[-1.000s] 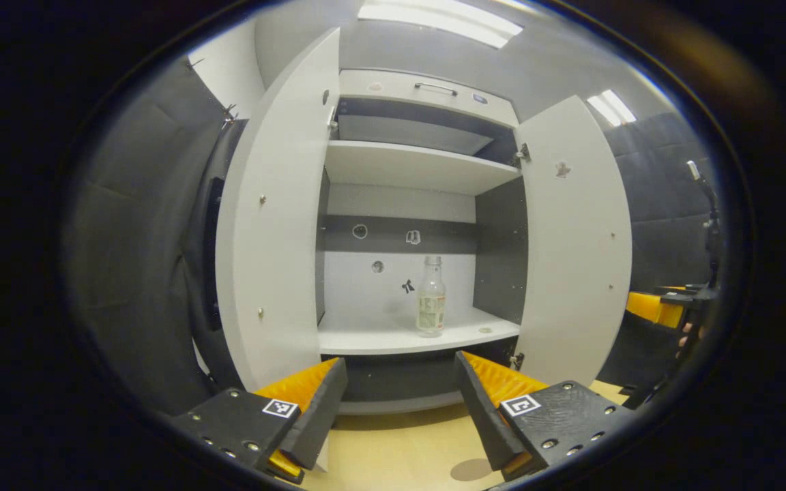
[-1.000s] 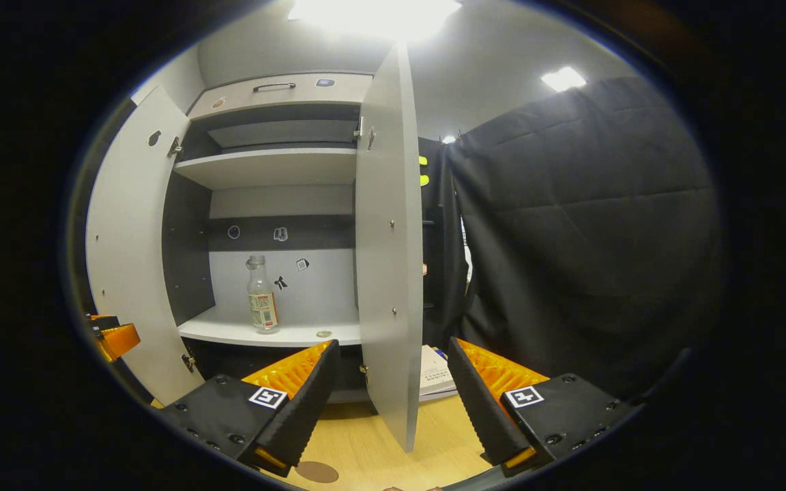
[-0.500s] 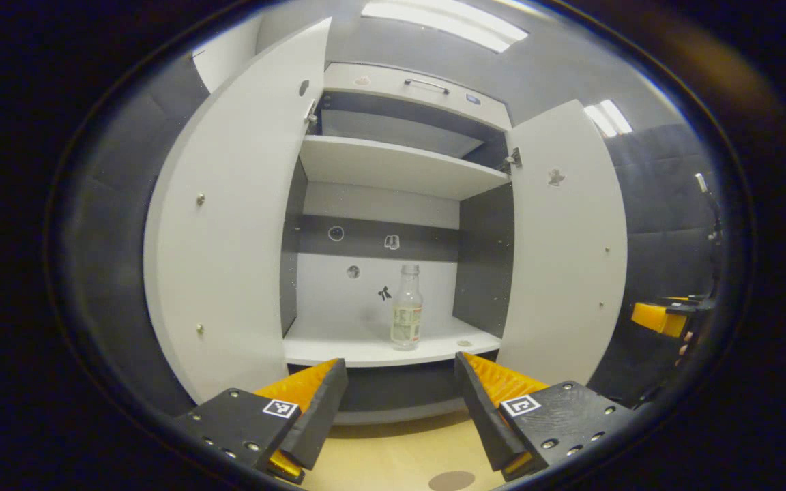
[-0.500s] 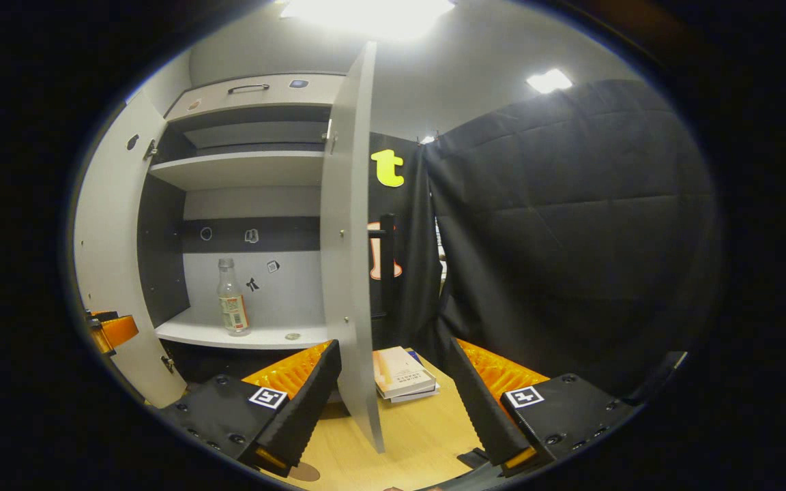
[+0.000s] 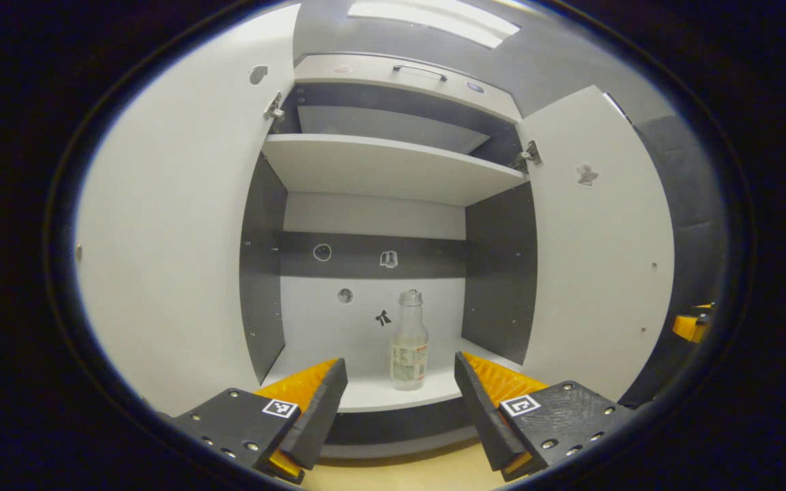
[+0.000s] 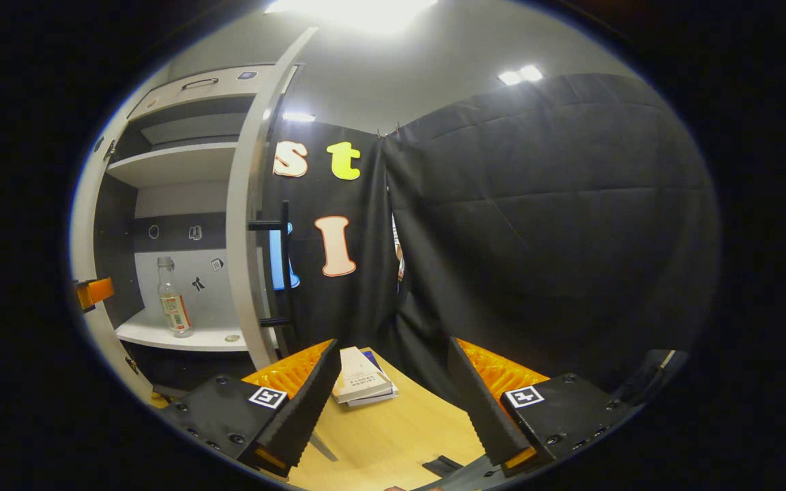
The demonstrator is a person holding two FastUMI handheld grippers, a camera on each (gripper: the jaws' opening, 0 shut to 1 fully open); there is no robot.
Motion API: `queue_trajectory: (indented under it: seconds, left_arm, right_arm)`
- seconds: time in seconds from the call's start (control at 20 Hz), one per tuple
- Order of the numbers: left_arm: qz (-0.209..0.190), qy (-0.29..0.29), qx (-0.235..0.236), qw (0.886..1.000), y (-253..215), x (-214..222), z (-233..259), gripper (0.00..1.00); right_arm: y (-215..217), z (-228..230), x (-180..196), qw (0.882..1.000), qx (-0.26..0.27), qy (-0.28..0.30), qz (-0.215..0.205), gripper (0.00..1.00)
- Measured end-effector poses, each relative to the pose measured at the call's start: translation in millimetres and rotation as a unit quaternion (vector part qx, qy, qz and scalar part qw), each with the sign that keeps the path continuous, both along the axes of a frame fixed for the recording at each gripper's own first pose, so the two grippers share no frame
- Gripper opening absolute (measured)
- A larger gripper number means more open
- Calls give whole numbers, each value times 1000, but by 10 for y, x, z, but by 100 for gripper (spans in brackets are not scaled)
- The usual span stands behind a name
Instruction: Grasp the bottle in the cabinet with the left hand and place it on the coaster, then close the right door with the right hand and the left door with the left hand.
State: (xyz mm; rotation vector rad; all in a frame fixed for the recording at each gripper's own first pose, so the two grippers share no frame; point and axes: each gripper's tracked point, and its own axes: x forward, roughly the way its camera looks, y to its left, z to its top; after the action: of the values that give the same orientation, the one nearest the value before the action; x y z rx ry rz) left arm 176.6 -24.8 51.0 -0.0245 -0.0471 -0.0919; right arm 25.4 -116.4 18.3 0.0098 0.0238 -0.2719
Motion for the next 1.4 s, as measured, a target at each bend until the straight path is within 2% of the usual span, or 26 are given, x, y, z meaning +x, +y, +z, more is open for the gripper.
queue_trajectory:
  seconds: [0.05, 0.1, 0.15, 0.2, 0.3, 0.35, 0.5, 0.55, 0.65, 1.05, 1.25, 1.3, 1.4]
  left_arm:
    - [-1, 0, -2, 1000, -4, 121, 42, 92]
    - [-4, 0, -2, 1000, -10, 210, 73, 92]
    - [-5, -1, 1, 1000, -11, 311, 96, 92]
    - [-6, -4, 6, 1000, -15, 393, 135, 92]
    - [-11, -4, 9, 1000, -65, 565, 196, 92]
    - [-15, -3, 6, 1000, -85, 642, 212, 92]
    - [-22, 11, -19, 1000, -148, 877, 145, 92]
    - [-21, 16, -28, 999, -145, 951, 124, 92]
    - [-17, 22, -33, 999, -143, 1059, 60, 92]
    - [-27, 37, -3, 999, -221, 1583, -73, 92]
    - [-34, 46, -12, 998, -300, 1726, -171, 91]
    - [-36, 47, -11, 998, -315, 1757, -181, 91]
    - [-39, 44, 0, 998, -358, 1831, -174, 91]
  right_arm:
    - [-52, -18, 30, 1000, 0, 1, -1, 100]
    - [-103, -29, 66, 1000, 0, 1, -2, 96]
    - [-137, -18, 105, 1000, 0, 1, -3, 100]
    - [-175, -14, 142, 1000, 0, -1, -6, 96]
    - [-260, -16, 208, 1000, 2, -4, -12, 96]
    - [-288, -17, 245, 1000, 4, -4, -14, 100]
    - [-384, -28, 316, 1000, 9, -6, -21, 96]
    - [-420, -24, 323, 1000, 8, -7, -26, 100]
    - [-518, -51, 318, 999, 6, -4, -38, 100]
    - [-931, -112, 211, 996, -2, 7, -92, 96]
    - [-1077, -115, 213, 993, -7, 7, -117, 96]
    - [-1132, -116, 182, 992, -9, 5, -124, 100]
    - [-1239, -122, 153, 991, -11, 3, -136, 96]
